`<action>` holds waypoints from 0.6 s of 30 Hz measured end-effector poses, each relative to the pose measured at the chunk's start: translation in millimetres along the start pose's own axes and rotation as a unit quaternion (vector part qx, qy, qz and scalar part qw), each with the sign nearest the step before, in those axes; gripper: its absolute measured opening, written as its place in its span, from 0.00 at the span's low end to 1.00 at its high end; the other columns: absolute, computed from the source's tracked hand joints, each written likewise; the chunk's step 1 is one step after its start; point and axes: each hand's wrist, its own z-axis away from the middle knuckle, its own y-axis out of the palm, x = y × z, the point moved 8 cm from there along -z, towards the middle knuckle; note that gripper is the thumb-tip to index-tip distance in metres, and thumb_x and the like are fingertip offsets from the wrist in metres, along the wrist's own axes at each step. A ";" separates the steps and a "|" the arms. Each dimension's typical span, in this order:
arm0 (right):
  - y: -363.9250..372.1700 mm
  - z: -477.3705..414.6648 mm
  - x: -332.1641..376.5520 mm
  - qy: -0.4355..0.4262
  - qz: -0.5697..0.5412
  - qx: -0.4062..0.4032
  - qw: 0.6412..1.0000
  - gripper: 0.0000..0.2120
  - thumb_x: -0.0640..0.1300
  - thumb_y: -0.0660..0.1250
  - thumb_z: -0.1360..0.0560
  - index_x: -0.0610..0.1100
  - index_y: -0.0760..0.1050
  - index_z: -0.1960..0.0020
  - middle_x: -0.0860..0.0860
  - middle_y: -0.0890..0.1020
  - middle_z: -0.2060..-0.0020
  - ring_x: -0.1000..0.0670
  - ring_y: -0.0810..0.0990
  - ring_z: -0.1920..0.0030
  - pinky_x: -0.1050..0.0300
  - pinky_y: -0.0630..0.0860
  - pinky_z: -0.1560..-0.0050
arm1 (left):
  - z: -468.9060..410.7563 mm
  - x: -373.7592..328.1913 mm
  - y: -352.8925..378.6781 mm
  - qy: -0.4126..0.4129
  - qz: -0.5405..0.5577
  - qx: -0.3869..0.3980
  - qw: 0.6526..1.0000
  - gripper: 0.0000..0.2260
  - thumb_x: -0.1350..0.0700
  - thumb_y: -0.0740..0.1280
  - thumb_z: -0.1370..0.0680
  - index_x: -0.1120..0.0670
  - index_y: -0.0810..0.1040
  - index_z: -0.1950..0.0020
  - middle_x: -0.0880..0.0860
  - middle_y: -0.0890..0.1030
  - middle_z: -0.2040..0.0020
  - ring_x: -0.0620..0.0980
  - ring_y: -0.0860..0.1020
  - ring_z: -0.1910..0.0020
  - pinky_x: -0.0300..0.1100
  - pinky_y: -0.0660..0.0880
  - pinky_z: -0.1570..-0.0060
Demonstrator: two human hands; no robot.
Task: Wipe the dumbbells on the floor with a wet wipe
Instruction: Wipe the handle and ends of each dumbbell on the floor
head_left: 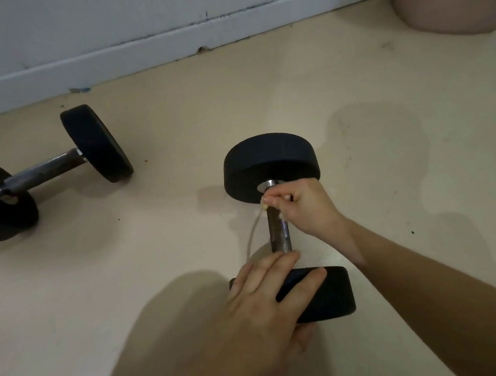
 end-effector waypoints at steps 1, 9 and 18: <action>7.8 9.4 0.8 -0.006 0.010 0.062 0.998 0.06 0.46 0.68 0.25 0.50 0.84 0.51 0.58 0.83 0.58 0.60 0.80 0.57 0.59 0.78 0.51 | 2.4 3.9 -2.5 -0.019 0.010 -0.007 1.000 0.31 0.41 0.60 0.28 0.36 0.55 0.27 0.47 0.60 0.26 0.49 0.58 0.28 0.52 0.66 0.33; -10.5 5.3 -11.1 0.056 0.050 0.001 0.997 0.08 0.48 0.68 0.24 0.49 0.83 0.49 0.56 0.82 0.57 0.58 0.79 0.56 0.63 0.75 0.52 | -12.7 22.8 -2.9 -0.074 0.014 0.031 0.997 0.29 0.54 0.67 0.29 0.35 0.56 0.36 0.45 0.74 0.44 0.49 0.75 0.48 0.46 0.74 0.51; -14.2 34.8 -29.5 0.056 -0.003 -0.017 0.998 0.07 0.48 0.68 0.24 0.51 0.84 0.50 0.59 0.84 0.58 0.62 0.81 0.59 0.65 0.77 0.52 | -47.1 -14.2 -22.8 0.097 -0.250 0.168 0.949 0.24 0.52 0.65 0.25 0.48 0.58 0.34 0.51 0.76 0.55 0.51 0.69 0.65 0.44 0.66 0.65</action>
